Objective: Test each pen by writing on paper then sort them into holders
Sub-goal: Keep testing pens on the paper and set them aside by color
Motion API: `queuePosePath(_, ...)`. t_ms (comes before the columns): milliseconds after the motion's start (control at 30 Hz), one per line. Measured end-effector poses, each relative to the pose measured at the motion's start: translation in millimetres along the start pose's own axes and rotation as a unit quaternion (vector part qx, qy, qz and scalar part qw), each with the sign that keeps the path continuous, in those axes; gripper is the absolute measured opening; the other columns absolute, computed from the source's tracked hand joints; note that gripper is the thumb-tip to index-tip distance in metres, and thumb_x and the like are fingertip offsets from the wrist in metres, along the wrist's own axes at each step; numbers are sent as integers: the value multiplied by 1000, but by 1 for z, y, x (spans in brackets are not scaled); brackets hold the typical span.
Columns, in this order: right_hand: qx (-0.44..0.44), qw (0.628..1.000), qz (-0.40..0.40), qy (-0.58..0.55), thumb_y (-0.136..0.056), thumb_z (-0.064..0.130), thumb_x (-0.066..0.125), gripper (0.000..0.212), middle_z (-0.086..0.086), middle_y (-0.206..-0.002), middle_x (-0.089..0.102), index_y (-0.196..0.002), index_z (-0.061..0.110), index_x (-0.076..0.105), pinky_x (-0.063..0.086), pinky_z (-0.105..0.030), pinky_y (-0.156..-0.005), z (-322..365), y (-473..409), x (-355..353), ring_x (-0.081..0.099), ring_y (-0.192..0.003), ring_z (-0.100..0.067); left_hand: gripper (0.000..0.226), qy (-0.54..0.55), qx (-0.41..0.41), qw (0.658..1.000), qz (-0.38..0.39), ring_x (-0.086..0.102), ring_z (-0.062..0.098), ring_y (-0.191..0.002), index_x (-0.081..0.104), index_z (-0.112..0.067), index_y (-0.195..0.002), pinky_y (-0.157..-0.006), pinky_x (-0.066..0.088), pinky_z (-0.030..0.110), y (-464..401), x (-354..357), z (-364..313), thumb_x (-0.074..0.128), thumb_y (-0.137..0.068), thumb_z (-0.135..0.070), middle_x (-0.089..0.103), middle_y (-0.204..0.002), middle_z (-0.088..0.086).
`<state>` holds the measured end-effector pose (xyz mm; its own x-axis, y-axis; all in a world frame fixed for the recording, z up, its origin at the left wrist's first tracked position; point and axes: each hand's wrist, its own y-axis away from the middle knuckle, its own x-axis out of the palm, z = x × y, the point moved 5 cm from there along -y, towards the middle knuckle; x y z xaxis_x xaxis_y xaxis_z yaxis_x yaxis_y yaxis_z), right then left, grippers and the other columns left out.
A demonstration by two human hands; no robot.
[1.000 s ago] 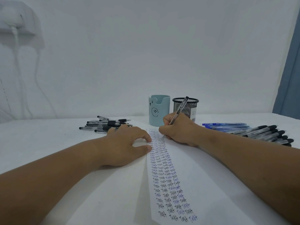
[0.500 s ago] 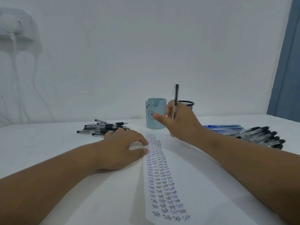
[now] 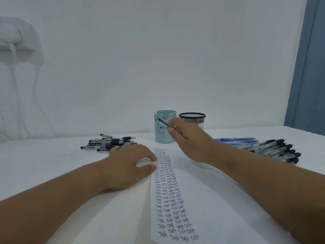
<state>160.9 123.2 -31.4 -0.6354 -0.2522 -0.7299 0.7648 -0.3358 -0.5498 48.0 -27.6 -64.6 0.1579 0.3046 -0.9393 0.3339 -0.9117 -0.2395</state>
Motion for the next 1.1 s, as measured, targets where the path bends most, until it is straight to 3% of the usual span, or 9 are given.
queuePosePath(167, 0, 1000, 0, 13, -107, 29, 39, 27, 5, -70, 54, -97, 19, 61, 38, -33, -62, -1, 3, -2, 45, -63, -13, 27, 42, -14, 999, -16, 30, -4, -122, 59, -44, -125, -115, 10, 32, 1, -4, -3, 44, -103, -47, 44, -109, -40)
queuePosePath(300, 14, 1000, 2, 10, -105, 22, 42, 24, 4, -70, 55, -96, 18, 65, 38, -28, -59, -4, 2, 2, 46, -61, -11, 29, 46, -16, 999, -16, 33, -2, -130, 64, -42, -122, -117, 11, 37, 1, -4, -3, 43, -102, -50, 53, -124, -29)
queuePosePath(367, 26, 1000, -3, -11, -100, 15, 45, 23, 7, -63, 52, -96, 14, 68, 32, -18, -50, -4, 1, 1, 42, -51, -5, 29, 39, -15, 999, -10, 32, -1, -130, 63, -43, -122, -116, 11, 36, 2, -3, -3, 47, -100, -53, 52, -125, -29)
queuePosePath(467, 21, 999, -6, -31, -93, 8, 50, 20, 6, -60, 48, -94, 15, 68, 34, -16, -48, 0, 3, -1, 39, -49, -6, 29, 28, -8, 1000, -5, 31, -1, -132, 60, -45, -122, -118, 10, 37, 2, -2, -3, 51, -97, -56, 50, -124, -31)
queuePosePath(567, 10, 999, -15, -42, -94, 10, 51, 16, 5, -61, 49, -99, 18, 63, 33, -18, -49, 2, 4, -2, 36, -51, -8, 31, 19, -4, 1000, -2, 30, -2, -133, 59, -46, -123, -119, 11, 40, 2, 0, 0, 51, -96, -58, 50, -126, -32)
queuePosePath(700, 20, 997, -8, -70, -100, 12, 44, 22, 5, -66, 51, -102, 13, 66, 37, -30, -58, 2, 4, -4, 46, -63, -16, 31, 15, -3, 1000, 1, 30, -2, -134, 58, -47, -123, -119, 11, 44, 0, 1, 1, 51, -95, -59, 50, -130, -31)
queuePosePath(867, 10, 996, -11, -84, -98, 6, 41, 29, 14, -54, 43, -90, 17, 66, 29, -18, -50, 2, 4, -5, 38, -50, -4, 30, 20, -3, 1000, -1, 29, -2, -135, 59, -47, -123, -119, 11, 44, 0, 1, 1, 51, -96, -59, 50, -132, -31)
queuePosePath(1100, 3, 995, 0, -104, -83, 25, 37, 25, 13, -54, 41, -71, 24, 58, 29, -27, -54, -1, 2, -2, 35, -55, -8, 31, 10, -5, 1000, 2, 29, 0, -136, 58, -48, -123, -119, 11, 45, 0, 2, 2, 50, -96, -60, 50, -133, -31)
